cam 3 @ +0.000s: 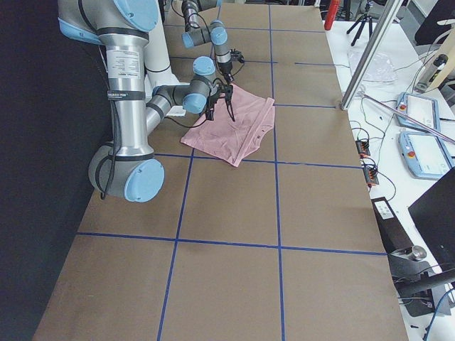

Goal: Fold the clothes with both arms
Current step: 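Push the shirt's far side with the left gripper to straighten it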

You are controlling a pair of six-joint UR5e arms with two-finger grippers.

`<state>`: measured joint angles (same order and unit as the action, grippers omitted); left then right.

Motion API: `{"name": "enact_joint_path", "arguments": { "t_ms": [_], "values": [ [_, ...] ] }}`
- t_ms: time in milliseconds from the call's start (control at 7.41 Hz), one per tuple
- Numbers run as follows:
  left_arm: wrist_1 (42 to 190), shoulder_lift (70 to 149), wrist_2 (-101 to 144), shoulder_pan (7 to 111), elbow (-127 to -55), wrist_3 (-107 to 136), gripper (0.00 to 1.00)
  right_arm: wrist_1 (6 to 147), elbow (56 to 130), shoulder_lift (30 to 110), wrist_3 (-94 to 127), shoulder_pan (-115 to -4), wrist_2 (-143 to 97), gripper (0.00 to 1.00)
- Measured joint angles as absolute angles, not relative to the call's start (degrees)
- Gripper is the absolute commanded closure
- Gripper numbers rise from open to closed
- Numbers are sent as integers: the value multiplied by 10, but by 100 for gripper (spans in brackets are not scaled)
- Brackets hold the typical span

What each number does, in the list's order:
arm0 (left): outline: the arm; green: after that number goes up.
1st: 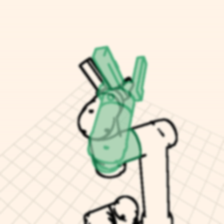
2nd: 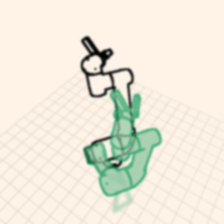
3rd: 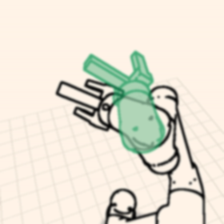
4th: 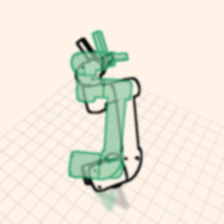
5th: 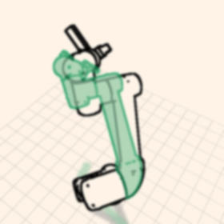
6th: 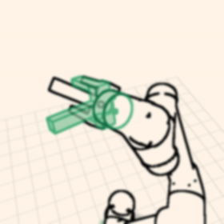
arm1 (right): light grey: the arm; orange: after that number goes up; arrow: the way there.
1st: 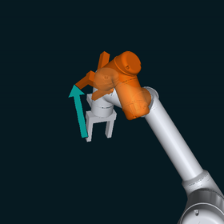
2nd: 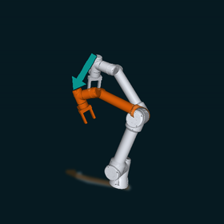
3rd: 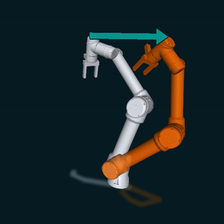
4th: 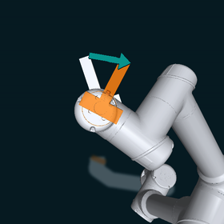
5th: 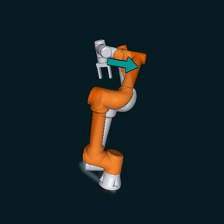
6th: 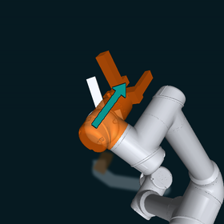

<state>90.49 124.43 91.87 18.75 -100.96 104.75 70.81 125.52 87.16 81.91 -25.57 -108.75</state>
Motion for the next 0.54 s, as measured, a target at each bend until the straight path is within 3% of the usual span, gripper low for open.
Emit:
{"name": "enact_joint_path", "arguments": {
  "t_ms": [540],
  "values": [
    [908, 1243, 917, 234, -1000, 997, 100, 708, 1254, 872, 819, -256, -1087, 0]
  ]
}}
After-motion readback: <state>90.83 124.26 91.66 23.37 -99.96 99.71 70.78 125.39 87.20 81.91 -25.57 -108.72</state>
